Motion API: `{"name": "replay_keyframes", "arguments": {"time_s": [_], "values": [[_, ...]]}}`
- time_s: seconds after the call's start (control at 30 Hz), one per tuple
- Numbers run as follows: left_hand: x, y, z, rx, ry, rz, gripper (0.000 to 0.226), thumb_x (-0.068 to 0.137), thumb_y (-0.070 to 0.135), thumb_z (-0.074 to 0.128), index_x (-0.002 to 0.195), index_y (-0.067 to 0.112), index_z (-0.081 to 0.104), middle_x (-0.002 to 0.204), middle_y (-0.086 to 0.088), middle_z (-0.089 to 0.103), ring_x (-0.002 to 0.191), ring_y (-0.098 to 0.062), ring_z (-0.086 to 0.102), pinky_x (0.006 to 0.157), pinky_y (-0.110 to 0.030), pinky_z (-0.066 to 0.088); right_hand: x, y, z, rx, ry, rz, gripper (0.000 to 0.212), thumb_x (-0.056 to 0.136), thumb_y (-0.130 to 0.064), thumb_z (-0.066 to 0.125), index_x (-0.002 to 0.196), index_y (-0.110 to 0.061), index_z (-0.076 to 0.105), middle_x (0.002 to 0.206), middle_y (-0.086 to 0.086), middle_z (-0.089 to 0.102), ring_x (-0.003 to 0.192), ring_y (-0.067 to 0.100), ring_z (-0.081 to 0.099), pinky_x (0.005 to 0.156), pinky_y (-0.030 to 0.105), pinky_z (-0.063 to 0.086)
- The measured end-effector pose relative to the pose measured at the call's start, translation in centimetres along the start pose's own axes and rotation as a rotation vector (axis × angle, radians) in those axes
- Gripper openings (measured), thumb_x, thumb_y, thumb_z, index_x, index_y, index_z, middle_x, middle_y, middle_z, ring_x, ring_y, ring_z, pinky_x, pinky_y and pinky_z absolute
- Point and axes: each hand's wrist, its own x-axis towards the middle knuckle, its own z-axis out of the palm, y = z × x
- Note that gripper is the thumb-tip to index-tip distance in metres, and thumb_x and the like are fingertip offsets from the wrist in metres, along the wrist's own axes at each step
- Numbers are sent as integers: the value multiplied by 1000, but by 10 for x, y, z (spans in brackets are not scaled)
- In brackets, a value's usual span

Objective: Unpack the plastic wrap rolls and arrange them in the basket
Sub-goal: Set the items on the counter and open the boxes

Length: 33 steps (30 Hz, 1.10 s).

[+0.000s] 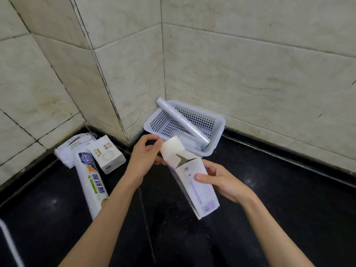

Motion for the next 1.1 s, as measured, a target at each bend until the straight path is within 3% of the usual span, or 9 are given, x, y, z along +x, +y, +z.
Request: {"name": "replay_keyframes", "arguments": {"time_s": [0.1,0.23,0.37,0.47,0.57,0.73,0.87,1.0,1.1], "values": [[-3,-5,3,77,12,-15,20,84,28,61,103,25,54,87,2,64,69,-5,61,65,-23,47,1,-2,-2,27,-18,-10,50,75,-25,67,123,-24,56,120,3,66,110,21,63,85,26,53],[-14,1,4,270,206,308,17,83,11,60,90,25,57,92,5,55,80,-2,52,69,-15,44,0,5,-6,-20,81,22,47,70,-23,72,115,-23,58,120,7,64,110,22,61,92,30,52],[-33,8,10,346,-123,638,19,84,7,51,93,16,65,96,4,64,93,-1,58,84,-11,44,2,13,-8,-100,182,33,41,69,-20,77,106,-25,58,110,2,64,102,13,62,88,26,51],[-40,5,17,399,-274,642,16,86,15,52,97,16,65,97,6,64,93,-4,59,85,-15,46,2,16,-7,-135,196,18,43,69,-17,79,105,-27,57,106,-2,66,99,12,64,87,27,52],[-39,5,15,454,-217,669,11,85,19,56,92,17,64,91,5,61,88,-5,56,81,-20,46,0,21,-7,-101,186,5,48,67,-14,80,107,-24,55,102,-4,69,97,12,66,81,24,54],[-37,11,9,702,-192,735,10,84,23,59,89,22,68,83,13,53,80,-2,47,75,-27,36,-3,24,-13,-52,251,-12,58,63,-17,81,113,-23,51,113,-5,65,107,9,62,87,25,52],[-38,17,11,851,-239,840,15,82,20,63,94,24,70,81,6,63,75,-12,56,74,-33,36,-2,22,-11,-85,198,-38,57,69,-4,77,117,-17,50,116,-3,64,110,11,61,87,20,51],[-38,25,16,890,-380,812,31,86,16,57,115,28,61,103,6,62,91,-12,56,80,-25,26,-1,18,-10,-124,178,-45,61,70,-1,76,122,-18,49,124,-2,60,118,9,56,99,23,45],[-33,30,11,917,-546,783,43,89,10,52,127,30,52,131,11,51,111,-14,49,88,-29,38,-5,15,-17,-159,152,-2,62,71,-8,76,126,-23,49,129,-3,57,123,8,51,108,32,38]]}}
